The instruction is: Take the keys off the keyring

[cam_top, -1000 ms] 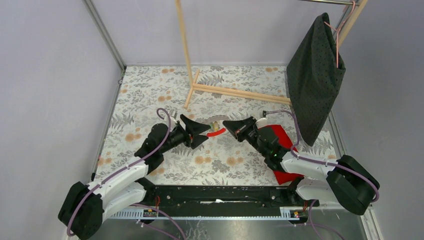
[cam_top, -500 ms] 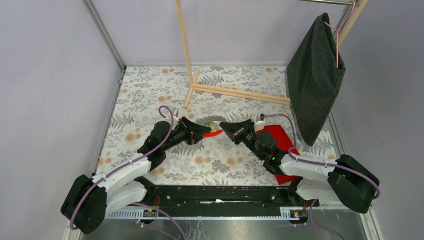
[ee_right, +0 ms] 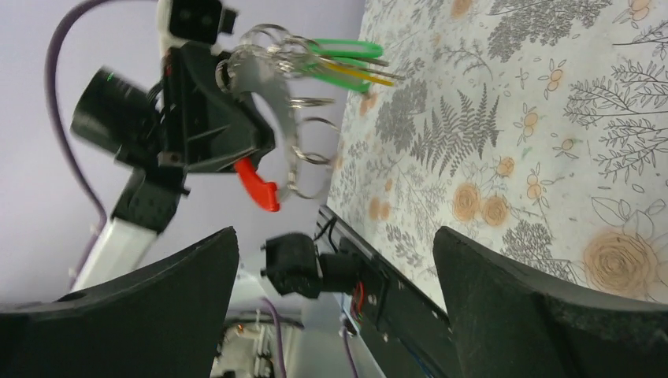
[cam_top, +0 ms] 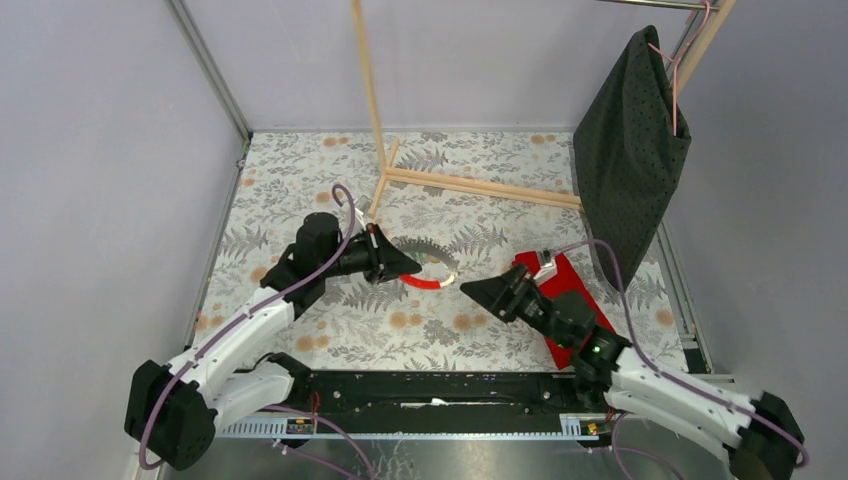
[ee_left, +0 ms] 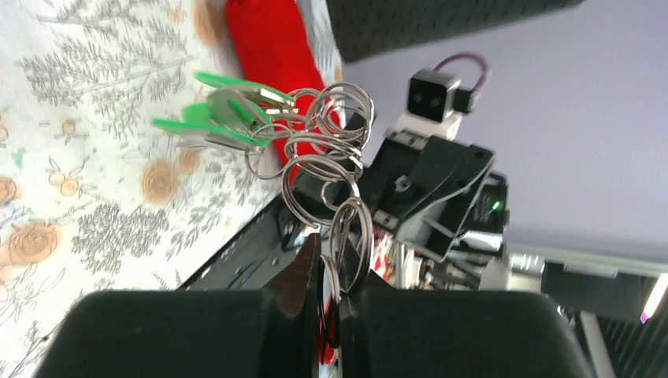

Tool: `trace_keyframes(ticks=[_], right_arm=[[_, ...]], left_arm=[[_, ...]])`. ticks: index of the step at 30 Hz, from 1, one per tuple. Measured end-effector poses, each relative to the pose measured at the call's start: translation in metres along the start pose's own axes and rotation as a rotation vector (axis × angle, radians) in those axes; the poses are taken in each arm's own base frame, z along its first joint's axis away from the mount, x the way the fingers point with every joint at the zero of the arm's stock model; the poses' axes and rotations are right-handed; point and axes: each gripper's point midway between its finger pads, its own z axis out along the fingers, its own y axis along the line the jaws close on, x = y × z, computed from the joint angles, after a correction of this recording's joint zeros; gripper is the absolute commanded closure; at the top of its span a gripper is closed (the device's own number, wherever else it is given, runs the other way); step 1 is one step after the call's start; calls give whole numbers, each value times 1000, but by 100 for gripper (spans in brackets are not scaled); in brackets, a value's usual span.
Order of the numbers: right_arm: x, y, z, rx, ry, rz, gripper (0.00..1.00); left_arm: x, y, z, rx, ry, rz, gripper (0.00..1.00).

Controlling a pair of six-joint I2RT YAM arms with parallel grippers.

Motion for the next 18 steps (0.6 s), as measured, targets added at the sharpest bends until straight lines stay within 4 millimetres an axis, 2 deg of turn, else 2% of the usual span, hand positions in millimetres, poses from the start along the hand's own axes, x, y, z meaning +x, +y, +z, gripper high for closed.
trace_keyframes(ticks=[7, 13, 18], right_arm=[[9, 11, -48, -61, 93, -257, 0], [38, 6, -64, -29, 326, -425, 0], [58, 13, -69, -48, 505, -495, 0]], left_arm=[[46, 14, -19, -16, 240, 86, 100], [84, 6, -39, 24, 368, 149, 100], [121, 2, -47, 58, 479, 201, 100]])
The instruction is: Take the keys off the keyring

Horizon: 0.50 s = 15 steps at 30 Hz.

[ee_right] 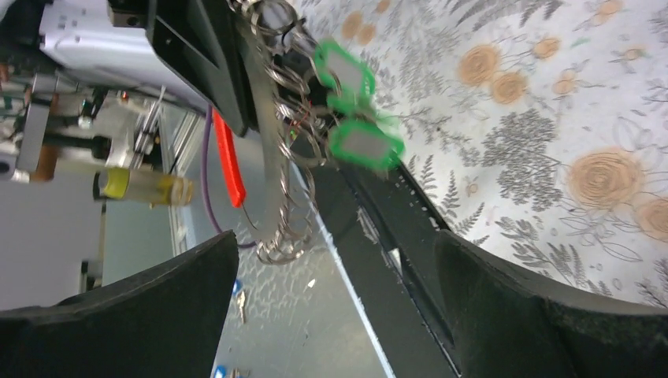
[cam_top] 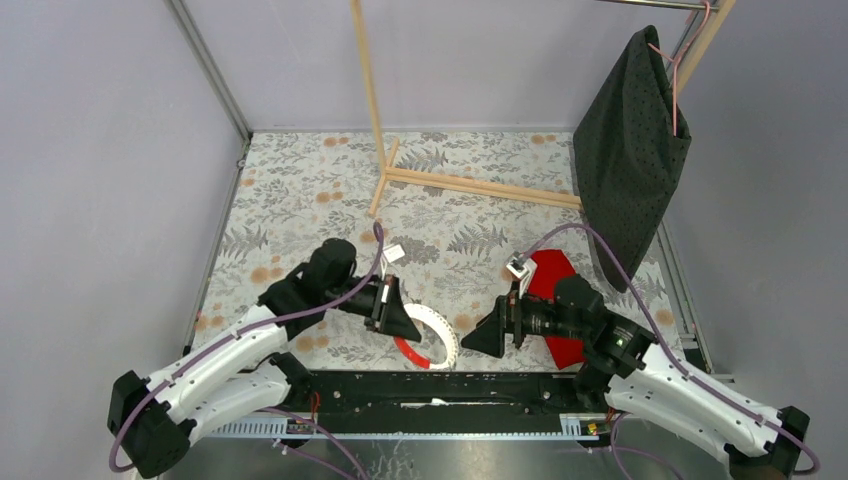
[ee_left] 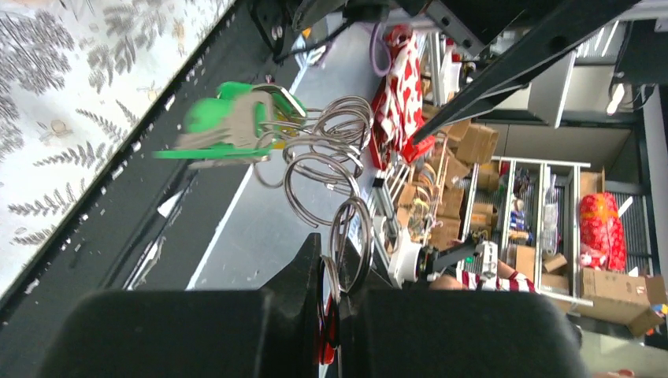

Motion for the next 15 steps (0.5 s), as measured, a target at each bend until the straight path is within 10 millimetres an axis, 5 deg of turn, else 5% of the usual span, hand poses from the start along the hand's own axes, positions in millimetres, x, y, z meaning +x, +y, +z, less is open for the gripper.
trace_keyframes(ticks=[5, 15], right_arm=[[14, 12, 11, -78, 136, -8, 1], [18, 37, 24, -257, 206, 52, 18]], left_arm=[[23, 4, 12, -10, 86, -5, 100], [26, 12, 30, -27, 131, 1, 100]])
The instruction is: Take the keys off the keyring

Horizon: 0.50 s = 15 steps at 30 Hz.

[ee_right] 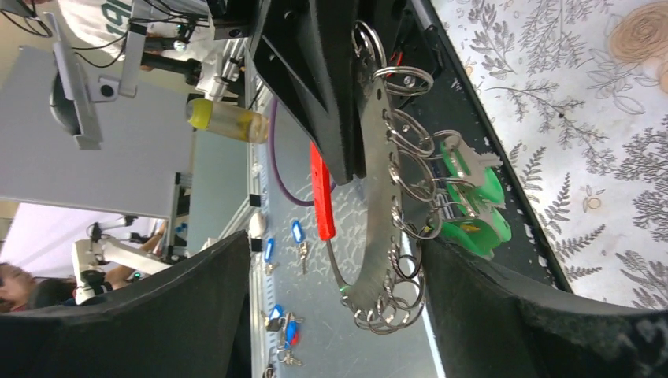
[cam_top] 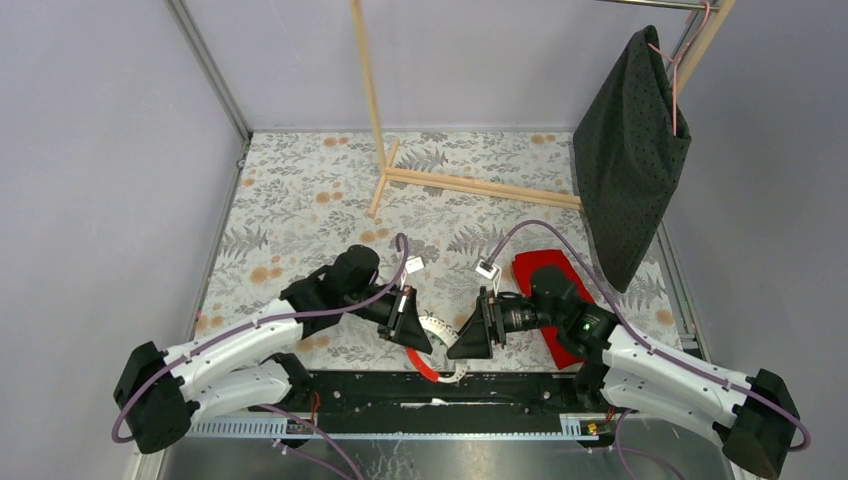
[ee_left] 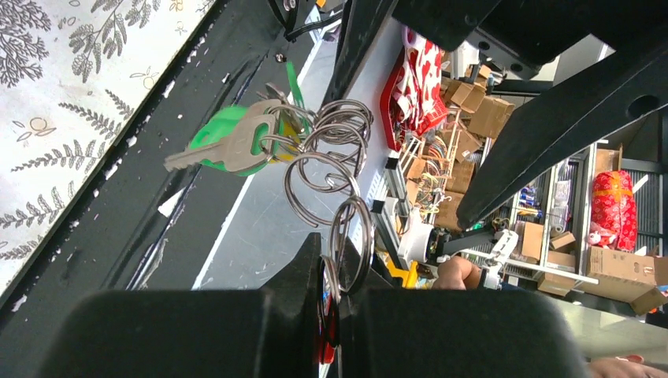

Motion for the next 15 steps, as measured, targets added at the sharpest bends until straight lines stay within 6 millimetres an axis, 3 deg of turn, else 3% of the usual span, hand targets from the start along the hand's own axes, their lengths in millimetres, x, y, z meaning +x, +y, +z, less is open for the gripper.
trace_keyframes(ticks=[7, 10, 15], right_arm=[[6, 0, 4, -41, 19, 51, 28], [6, 0, 7, -55, 30, 63, 40], [7, -5, 12, -54, 40, 102, 73]], left_arm=[[-4, 3, 6, 1, 4, 3, 100], [-3, 2, 7, 5, 13, 7, 100], [-1, -2, 8, 20, 24, 27, 100]])
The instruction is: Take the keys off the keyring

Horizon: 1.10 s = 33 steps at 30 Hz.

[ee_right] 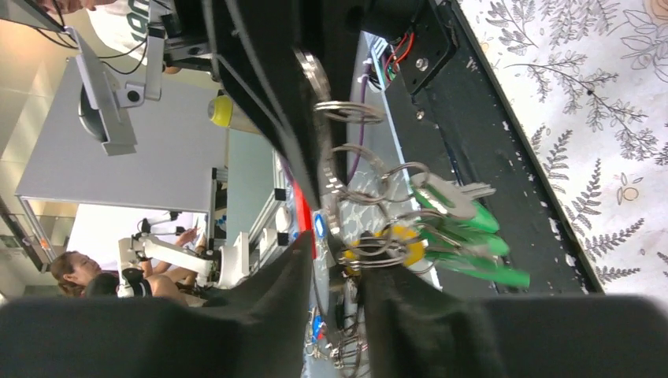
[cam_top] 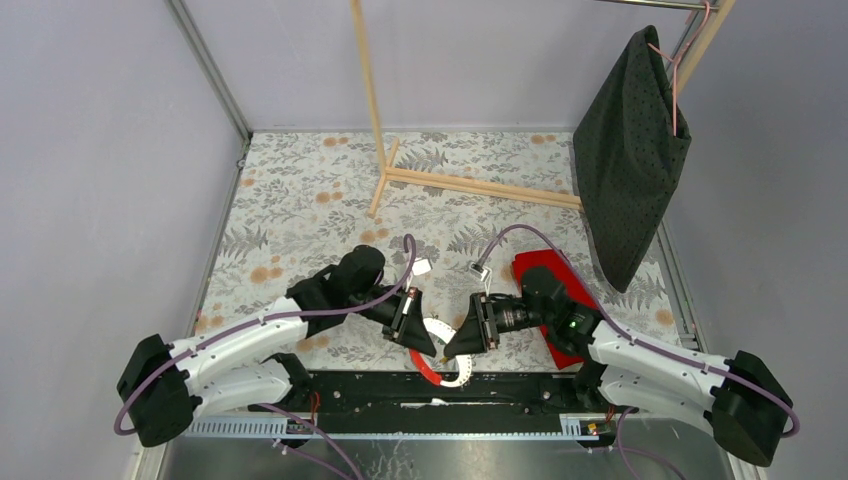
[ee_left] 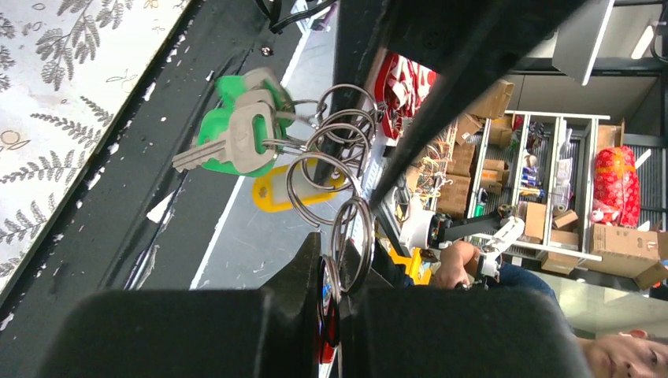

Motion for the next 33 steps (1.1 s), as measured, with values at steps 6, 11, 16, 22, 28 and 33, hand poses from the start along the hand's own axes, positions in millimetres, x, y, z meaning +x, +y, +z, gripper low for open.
trace_keyframes(ticks=[6, 11, 16, 22, 28, 33], right_arm=[[2, -4, 3, -4, 2, 39, 100], [-2, -6, 1, 7, -52, 70, 100], [-7, -14, -2, 20, -140, 132, 100], [-32, -13, -5, 2, -307, 170, 100], [-55, -16, -9, 14, -441, 198, 100], [-68, -14, -15, 17, -518, 193, 100]], left_arm=[[2, -2, 0, 5, 10, 2, 84], [-6, -1, 0, -15, -35, -14, 48], [-17, -14, -7, 9, -120, -8, 47], [-26, -16, -13, 54, -219, -73, 52], [-32, -11, -11, 69, -274, -149, 62], [-42, -11, -15, 77, -346, -187, 65]])
